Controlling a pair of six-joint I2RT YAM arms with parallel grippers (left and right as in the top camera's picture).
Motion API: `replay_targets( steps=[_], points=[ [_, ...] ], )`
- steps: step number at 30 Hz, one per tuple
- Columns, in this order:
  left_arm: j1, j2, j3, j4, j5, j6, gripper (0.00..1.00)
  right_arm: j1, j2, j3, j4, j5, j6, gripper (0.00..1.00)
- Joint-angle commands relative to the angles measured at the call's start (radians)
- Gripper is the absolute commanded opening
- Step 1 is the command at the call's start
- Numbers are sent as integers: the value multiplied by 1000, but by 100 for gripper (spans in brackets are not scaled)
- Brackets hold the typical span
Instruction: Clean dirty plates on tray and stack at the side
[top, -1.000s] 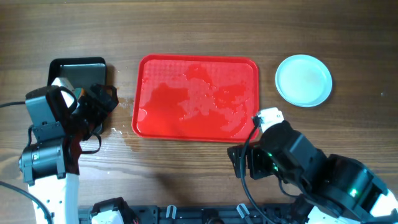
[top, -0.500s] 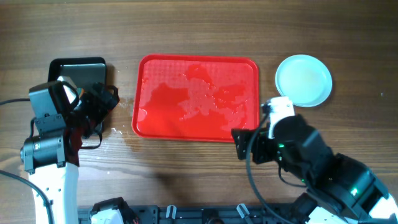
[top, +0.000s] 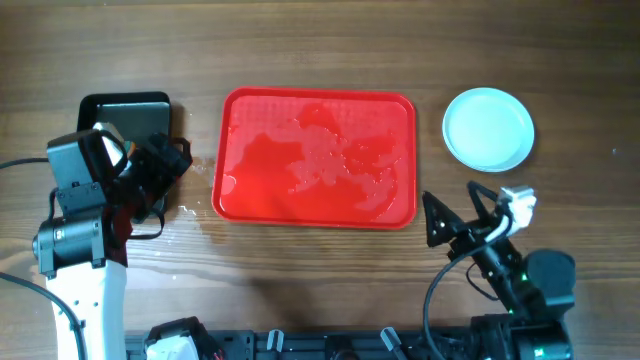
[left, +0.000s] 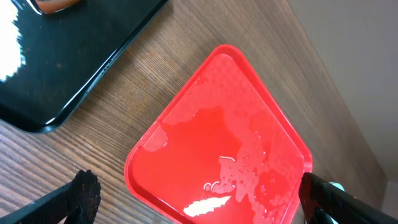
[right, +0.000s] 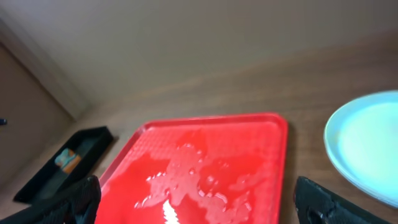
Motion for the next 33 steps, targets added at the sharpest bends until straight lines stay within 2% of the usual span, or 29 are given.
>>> replay_targets(
  steps=[1,6,14,20,29,33],
  points=[
    [-2,4,-1,3,19,1,100,-47,-94,-61,40,-36,-24,100],
    [-2,4,-1,3,19,1,100,-71,-186,-119,55,87,-22,100],
    [-2,4,-1,3,19,1,100,-72,-190,-263,254,150,-23,100],
    [-2,4,-1,3,19,1,100,-72,-190,-260,237,306,-21,100],
    [-2,4,-1,3,19,1,100,-73,-190,-260,233,323,-282,100],
    [-2,4,-1,3,19,1,100,-74,-190,-260,233,320,-312,100]
  ],
)
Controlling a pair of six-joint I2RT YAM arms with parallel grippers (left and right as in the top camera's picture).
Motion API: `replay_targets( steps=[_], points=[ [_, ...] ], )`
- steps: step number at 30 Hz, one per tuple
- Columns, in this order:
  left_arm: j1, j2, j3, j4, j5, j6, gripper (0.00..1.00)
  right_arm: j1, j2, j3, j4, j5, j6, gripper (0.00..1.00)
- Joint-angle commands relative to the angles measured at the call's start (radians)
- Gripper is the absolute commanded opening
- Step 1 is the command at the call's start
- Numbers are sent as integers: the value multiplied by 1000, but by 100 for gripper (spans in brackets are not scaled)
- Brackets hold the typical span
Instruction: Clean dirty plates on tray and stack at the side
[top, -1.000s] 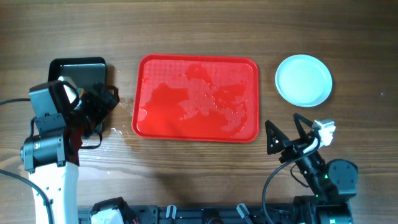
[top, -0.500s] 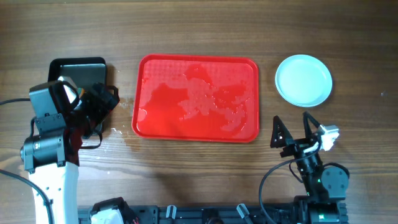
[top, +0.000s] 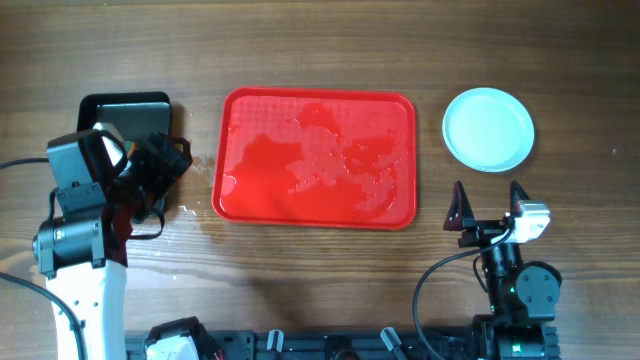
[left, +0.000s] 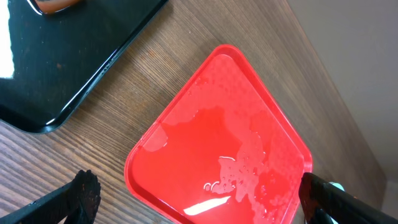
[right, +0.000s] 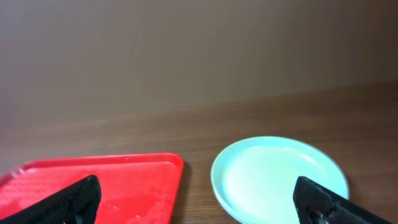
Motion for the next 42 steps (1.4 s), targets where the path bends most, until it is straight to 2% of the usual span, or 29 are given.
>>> replay_targets(
  steps=[1,36,42],
  points=[
    [-2,4,-1,3,19,1,100,-8,-14,-1,-1,17,-82,100],
    [-1,8,-1,3,19,1,100,-9,-13,-1,2,18,-82,100],
    [-3,-51,-3,-18,-67,5,100,-9,-13,-1,2,18,-82,100]
  ],
)
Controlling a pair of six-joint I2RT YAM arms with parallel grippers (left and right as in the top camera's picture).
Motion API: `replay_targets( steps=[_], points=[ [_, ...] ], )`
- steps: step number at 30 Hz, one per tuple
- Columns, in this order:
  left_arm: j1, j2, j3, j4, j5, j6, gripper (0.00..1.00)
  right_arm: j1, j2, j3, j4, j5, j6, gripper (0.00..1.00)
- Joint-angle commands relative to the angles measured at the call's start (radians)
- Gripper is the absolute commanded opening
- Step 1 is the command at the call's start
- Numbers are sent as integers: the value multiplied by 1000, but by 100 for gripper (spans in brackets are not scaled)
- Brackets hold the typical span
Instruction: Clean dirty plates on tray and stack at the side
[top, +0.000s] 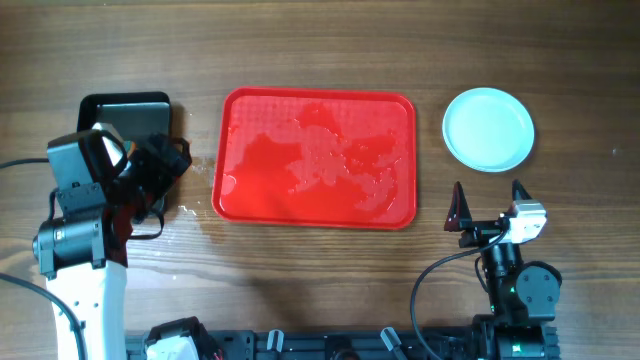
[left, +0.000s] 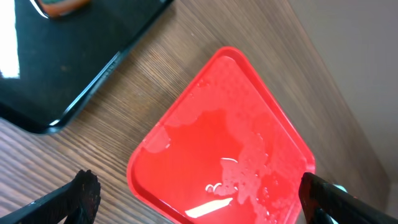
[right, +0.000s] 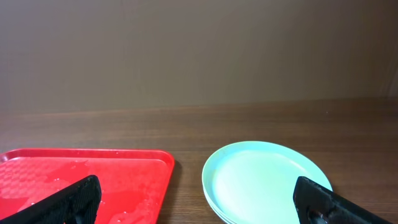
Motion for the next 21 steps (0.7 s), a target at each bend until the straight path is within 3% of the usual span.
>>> replay_targets(
  steps=[1,3,9,13,17,21],
  points=[
    [-11,-72,-14,-21,-43,4,100,-6,-13,-1,2,17,-20,100],
    [-46,-119,-47,1,-47,34,100,-6,-13,-1,2,17,-20,100],
    [-192,-301,-331,338,-48,212,100,-6,-13,-1,2,17,-20,100],
    [-216,-403,-534,602,-47,220,100,-6,-13,-1,2,17,-20,100],
    [-219,-502,-696,771,-48,220,100,-6,-13,-1,2,17,-20,100],
    [-219,-589,-787,797,-63,220,100,-6,-13,-1,2,17,-21,100]
  ],
)
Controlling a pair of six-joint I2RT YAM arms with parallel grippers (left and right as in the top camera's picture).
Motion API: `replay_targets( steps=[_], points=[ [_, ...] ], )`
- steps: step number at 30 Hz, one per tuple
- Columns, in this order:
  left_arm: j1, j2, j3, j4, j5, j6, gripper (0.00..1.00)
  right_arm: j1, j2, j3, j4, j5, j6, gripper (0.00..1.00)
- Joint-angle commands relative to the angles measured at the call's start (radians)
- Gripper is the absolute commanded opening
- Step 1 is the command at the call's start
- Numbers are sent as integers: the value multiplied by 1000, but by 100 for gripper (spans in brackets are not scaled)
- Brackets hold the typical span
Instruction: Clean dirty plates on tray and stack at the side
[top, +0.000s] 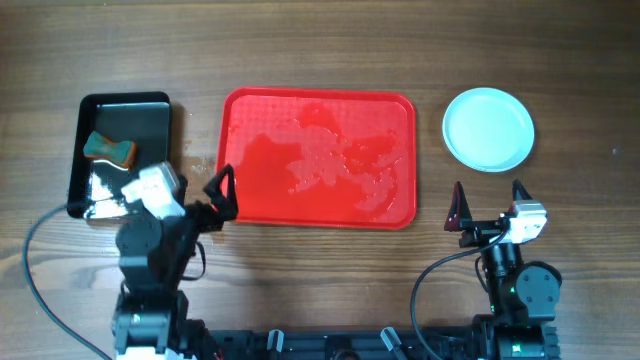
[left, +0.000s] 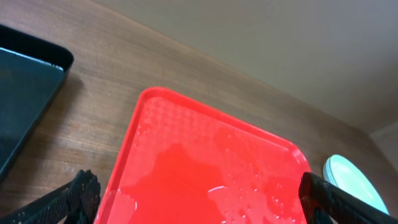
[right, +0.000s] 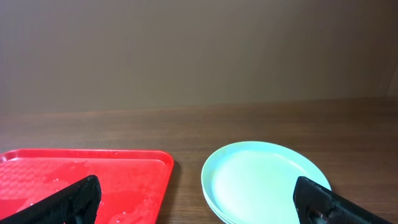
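A wet red tray lies mid-table with no plates on it. A stack of light blue plates sits on the table to its right, also seen in the right wrist view. My left gripper is open and empty, low in front of the tray's near-left corner and facing across the tray. My right gripper is open and empty, at the front right, short of the plates.
A black tray at the far left holds an orange and teal sponge and some water. Water drops lie on the wood between the black tray and the red tray.
My left arm has moved from over the black tray's right side to the front, low and facing the red tray. The sponge now shows in the black tray. The right arm is unchanged.
My right gripper first stood turned toward the red tray's near-right corner, open. Then it stood straight in front of the plates, where it stays. My left gripper stayed open by the black tray until it moved to the table's front.
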Motion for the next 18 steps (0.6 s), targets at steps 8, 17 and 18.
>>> replay_targets(
  steps=[8,17,18],
  points=[
    [-6,-265,-164,56,-51,28,100,-6,-13,-1,2,14,-20,100],
    [-6,-421,-256,137,-51,35,100,-6,-13,-1,2,14,-20,100],
    [-6,-424,-270,161,-51,51,100,-6,-13,-1,2,14,-20,100]
  ],
)
